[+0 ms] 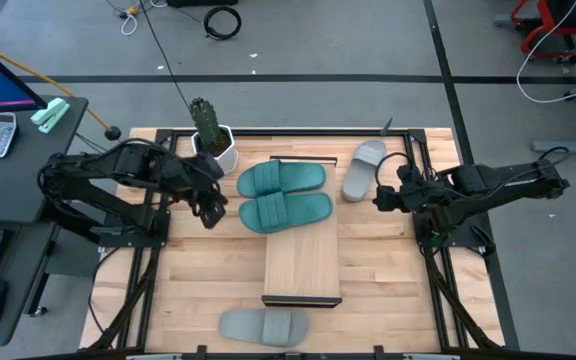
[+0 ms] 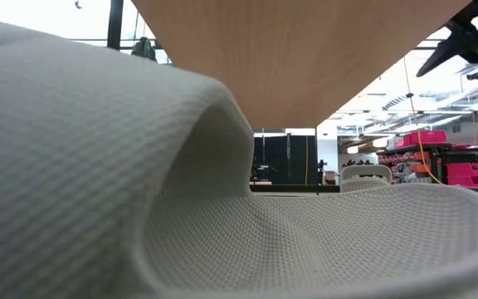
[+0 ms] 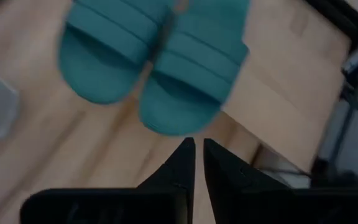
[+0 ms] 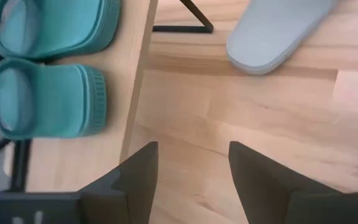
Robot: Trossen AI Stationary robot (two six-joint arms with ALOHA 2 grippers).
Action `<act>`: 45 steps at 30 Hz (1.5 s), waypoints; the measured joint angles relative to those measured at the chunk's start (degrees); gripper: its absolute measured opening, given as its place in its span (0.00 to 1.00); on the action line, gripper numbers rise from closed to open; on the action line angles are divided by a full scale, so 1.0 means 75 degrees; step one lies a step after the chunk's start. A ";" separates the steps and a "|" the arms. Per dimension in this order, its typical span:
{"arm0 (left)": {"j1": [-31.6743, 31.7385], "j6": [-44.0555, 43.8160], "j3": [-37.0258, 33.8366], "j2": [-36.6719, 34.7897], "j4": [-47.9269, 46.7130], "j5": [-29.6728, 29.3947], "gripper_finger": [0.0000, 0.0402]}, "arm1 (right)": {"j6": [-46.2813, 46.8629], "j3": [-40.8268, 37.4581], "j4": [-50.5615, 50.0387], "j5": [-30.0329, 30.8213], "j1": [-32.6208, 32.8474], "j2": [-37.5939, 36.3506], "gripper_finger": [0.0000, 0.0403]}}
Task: Pick and place slides into the shelf
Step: Put the green slide on the shelf
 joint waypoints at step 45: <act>-0.0702 -0.0742 -0.0001 0.3579 -0.0039 -0.0657 0.08 | -0.1798 0.0000 -0.0042 -0.0282 0.0004 0.0003 0.48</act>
